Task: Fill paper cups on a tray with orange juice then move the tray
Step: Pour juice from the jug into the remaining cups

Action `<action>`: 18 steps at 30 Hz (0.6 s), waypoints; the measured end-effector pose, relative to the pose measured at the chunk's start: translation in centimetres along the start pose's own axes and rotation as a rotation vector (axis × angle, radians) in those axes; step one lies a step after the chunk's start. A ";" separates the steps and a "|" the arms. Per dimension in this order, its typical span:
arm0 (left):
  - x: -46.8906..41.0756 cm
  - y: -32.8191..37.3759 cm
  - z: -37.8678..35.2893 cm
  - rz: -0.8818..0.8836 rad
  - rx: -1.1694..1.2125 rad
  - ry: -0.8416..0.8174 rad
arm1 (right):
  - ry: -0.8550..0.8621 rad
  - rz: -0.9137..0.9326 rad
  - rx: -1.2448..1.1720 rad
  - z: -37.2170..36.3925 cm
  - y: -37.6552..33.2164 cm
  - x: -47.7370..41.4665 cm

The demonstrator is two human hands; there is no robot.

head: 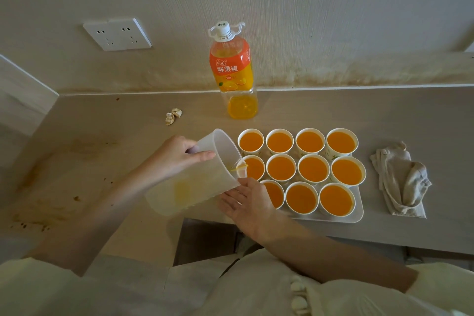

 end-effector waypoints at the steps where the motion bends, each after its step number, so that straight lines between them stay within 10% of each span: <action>1: 0.1 -0.2 -0.1 -0.001 0.019 0.006 | 0.000 0.001 0.007 0.0 0.0 0.0; 18: 0.2 0.0 0.5 -0.028 0.191 0.098 | 0.104 0.182 -0.006 1.0 -2.8 0.8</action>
Point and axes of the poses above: each hand's wrist, its own x-axis away from the middle knuckle, its own z-axis out of the back of the hand, y = z × x, the point moved 10 cm from there along -x, towards the middle knuckle, and after that the axes turned 10 degrees about -x, right-handed, at the moved point
